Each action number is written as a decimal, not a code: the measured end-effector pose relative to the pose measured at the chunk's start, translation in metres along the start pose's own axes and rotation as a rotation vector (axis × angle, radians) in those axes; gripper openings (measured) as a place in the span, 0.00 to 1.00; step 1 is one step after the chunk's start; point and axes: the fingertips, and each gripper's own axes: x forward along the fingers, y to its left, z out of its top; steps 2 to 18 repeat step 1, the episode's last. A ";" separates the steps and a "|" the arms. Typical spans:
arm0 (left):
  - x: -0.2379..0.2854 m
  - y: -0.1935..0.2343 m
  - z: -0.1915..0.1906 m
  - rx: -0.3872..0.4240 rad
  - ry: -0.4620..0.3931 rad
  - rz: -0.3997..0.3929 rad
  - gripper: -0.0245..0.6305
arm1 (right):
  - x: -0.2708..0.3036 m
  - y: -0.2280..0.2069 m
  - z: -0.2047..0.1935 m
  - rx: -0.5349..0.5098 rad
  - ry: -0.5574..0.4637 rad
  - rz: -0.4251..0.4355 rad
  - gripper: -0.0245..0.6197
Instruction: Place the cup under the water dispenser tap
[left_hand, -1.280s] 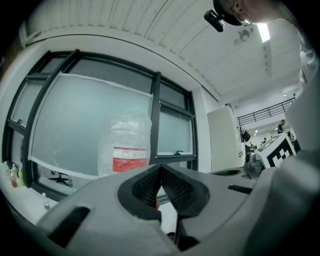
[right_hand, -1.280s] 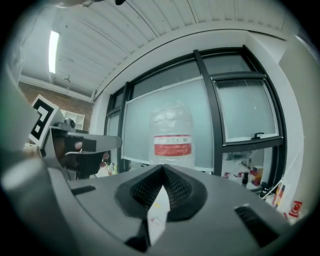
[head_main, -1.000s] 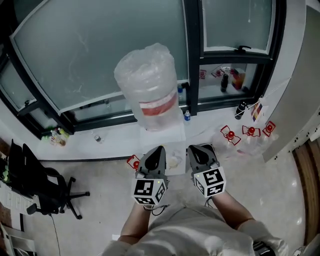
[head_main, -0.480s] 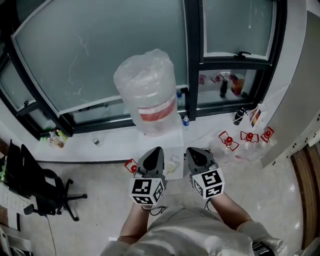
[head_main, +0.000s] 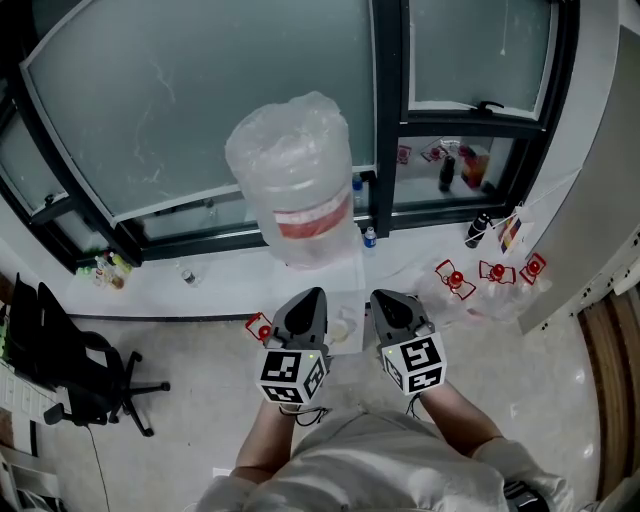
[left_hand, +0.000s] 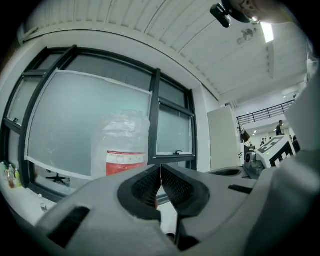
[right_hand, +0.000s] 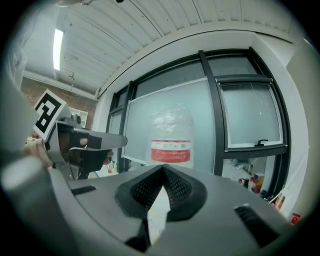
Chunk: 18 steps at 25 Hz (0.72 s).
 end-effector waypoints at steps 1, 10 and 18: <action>0.002 0.000 0.001 0.003 0.000 -0.002 0.07 | 0.001 -0.001 0.001 -0.009 -0.002 -0.002 0.08; 0.002 0.000 0.001 0.003 0.000 -0.002 0.07 | 0.001 -0.001 0.001 -0.009 -0.002 -0.002 0.08; 0.002 0.000 0.001 0.003 0.000 -0.002 0.07 | 0.001 -0.001 0.001 -0.009 -0.002 -0.002 0.08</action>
